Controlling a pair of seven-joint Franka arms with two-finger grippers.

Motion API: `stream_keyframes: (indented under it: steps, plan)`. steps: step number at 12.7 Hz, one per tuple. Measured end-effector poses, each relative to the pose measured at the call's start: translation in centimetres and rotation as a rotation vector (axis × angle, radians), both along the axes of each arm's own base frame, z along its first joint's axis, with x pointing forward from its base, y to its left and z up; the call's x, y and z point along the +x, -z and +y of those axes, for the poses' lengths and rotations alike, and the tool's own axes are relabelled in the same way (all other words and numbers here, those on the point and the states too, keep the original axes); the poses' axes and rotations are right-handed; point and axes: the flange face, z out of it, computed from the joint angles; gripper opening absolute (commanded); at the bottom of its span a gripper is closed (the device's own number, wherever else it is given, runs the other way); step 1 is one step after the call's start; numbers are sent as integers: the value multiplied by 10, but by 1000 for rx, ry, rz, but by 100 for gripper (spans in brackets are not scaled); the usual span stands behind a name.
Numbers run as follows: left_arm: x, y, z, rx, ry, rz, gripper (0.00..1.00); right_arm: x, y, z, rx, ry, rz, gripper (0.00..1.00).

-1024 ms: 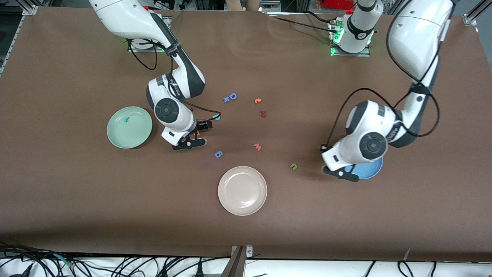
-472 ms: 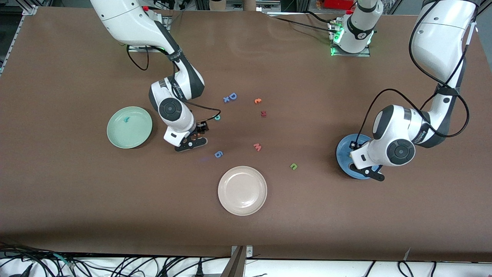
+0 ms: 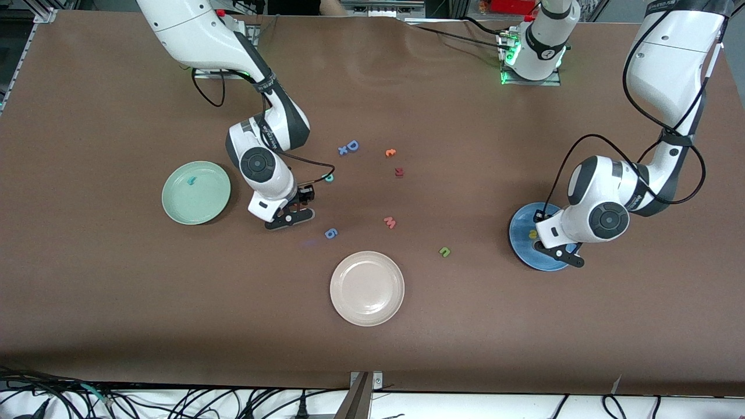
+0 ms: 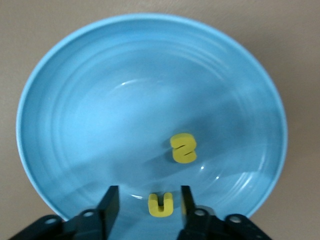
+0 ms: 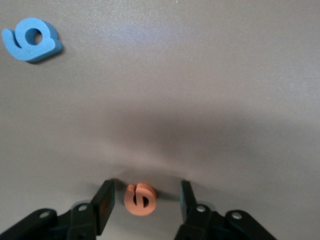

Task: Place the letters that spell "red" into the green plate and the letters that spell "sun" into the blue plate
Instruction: 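Release the yellow U on the blue plate while the right gripper grasps orange, then place the orange letter on the green plate while the left gripper grasps green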

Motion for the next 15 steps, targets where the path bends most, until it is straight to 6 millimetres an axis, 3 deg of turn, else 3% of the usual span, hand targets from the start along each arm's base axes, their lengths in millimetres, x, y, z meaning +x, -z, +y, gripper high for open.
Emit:
stream_keyframes:
  steps: [2,3,5,9,13,15]
  plan:
    - [4,-16,-14,-11,21,-21,100,-2,1,0,3,-3,-11,40]
    - [7,-31,-31,-23,44,-37,100,-2,0,2,6,-6,-15,31]
    - [13,-61,-69,-54,91,-79,100,-2,-1,3,7,-8,-18,25]
    - [27,-88,-124,-127,-23,-131,100,-2,-3,4,9,-9,-21,20]
    - [43,-50,-138,-113,-260,-110,100,-2,-4,3,7,-9,-18,20]
    - [44,-30,-156,-105,-346,-105,100,3,-10,-10,-17,9,3,21]
